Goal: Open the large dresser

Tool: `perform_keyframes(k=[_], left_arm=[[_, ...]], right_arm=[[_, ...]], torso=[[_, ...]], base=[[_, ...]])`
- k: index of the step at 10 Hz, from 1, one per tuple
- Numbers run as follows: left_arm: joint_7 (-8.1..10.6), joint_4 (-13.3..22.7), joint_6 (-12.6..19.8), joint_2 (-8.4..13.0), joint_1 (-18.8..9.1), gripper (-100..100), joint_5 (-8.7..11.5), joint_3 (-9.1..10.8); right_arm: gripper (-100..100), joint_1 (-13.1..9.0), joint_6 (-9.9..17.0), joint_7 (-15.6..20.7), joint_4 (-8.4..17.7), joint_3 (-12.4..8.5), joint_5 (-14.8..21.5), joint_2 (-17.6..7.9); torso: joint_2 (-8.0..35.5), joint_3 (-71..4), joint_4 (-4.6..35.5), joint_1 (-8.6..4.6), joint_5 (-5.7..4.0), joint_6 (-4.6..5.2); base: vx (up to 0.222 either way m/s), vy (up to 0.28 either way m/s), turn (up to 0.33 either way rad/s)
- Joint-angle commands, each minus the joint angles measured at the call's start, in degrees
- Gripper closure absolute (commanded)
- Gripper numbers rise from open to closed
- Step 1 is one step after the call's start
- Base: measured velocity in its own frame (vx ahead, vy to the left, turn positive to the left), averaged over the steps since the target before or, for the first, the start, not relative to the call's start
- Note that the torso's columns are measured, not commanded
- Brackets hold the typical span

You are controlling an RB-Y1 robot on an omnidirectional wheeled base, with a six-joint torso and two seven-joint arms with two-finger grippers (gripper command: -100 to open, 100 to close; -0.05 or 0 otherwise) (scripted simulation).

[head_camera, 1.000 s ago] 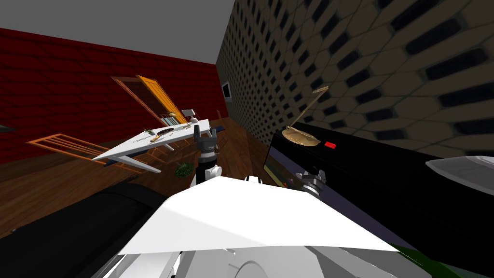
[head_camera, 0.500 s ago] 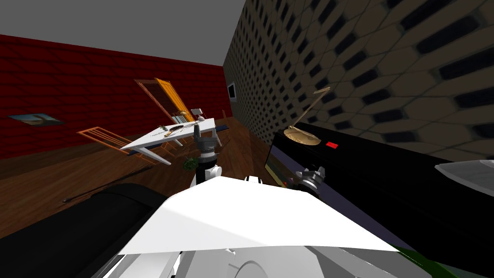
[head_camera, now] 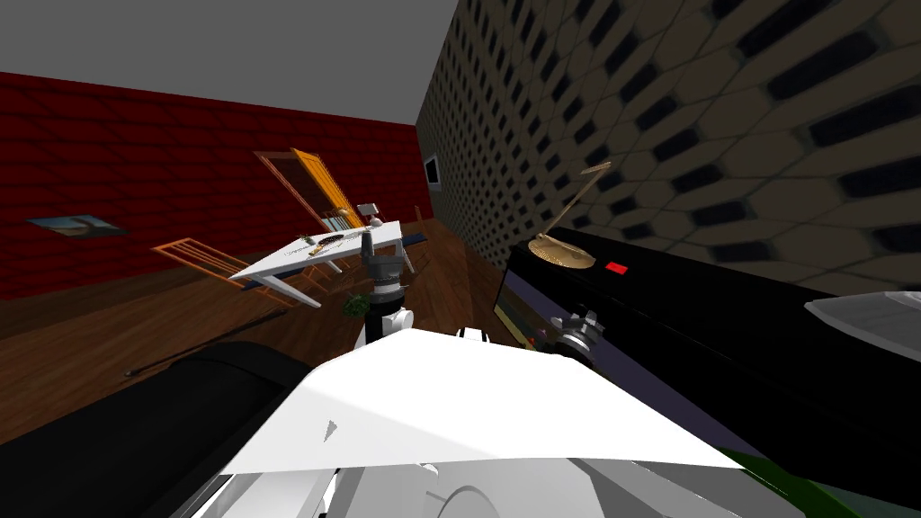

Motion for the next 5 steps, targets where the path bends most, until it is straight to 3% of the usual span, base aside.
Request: perform_keyframes(k=[1,5], left_arm=[[0.0,0.0,0.0,0.0,0.0,0,0.0,0.0],[0.0,0.0,0.0,0.0,0.0,0,0.0,0.0]], right_arm=[[100,2.7,0.9,-3.0,-1.3,1.5,2.1,-1.6],[100,7.0,1.8,-7.0,-3.4,4.3,5.2,-3.6]], torso=[[0.2,0.1,0.0,-0.07,-0.05,-0.04],[0.3,0.2,0.0,-0.18,-0.21,-0.14]], base=[[0.114,0.023,-0.145],[0.085,0.029,-0.136]])
